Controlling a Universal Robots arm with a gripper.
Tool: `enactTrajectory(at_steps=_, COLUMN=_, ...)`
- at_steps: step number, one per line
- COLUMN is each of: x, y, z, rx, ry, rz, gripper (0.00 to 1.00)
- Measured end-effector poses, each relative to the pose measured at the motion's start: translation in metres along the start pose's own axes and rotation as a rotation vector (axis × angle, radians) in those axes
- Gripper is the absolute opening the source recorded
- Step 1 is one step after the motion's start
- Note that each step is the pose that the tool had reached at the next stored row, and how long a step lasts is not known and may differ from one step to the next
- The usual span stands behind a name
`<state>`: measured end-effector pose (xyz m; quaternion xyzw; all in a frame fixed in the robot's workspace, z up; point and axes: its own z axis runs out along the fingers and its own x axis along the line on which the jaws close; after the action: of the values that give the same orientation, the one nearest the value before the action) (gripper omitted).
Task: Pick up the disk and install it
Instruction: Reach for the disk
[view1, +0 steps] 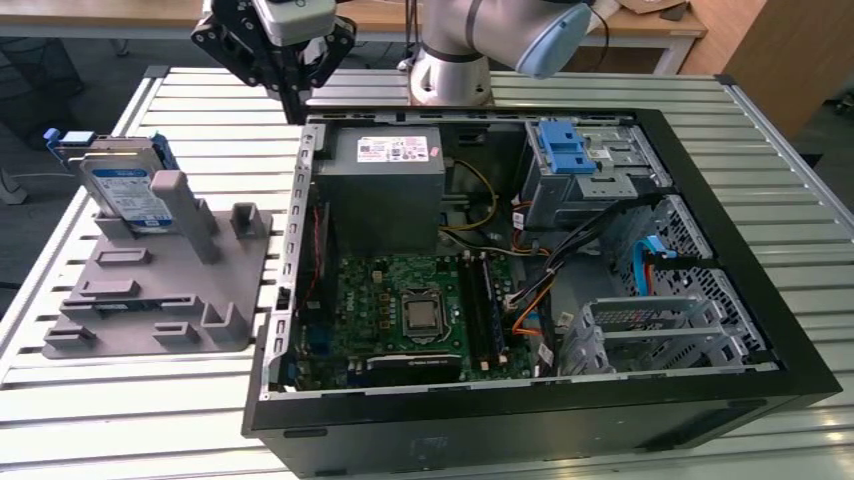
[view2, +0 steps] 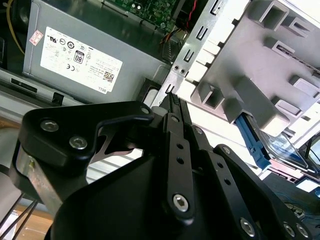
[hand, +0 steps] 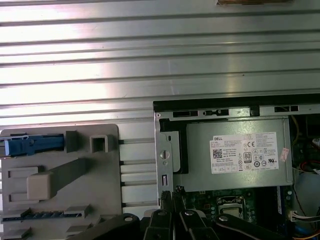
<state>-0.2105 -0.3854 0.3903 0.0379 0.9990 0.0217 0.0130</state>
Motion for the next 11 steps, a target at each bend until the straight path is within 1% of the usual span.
enactTrajectory(at_steps=11, x=0.0058, y=-0.0005, z=0.0003, rx=0.0000, ry=-0.0001, rz=0.000, gripper=0.15)
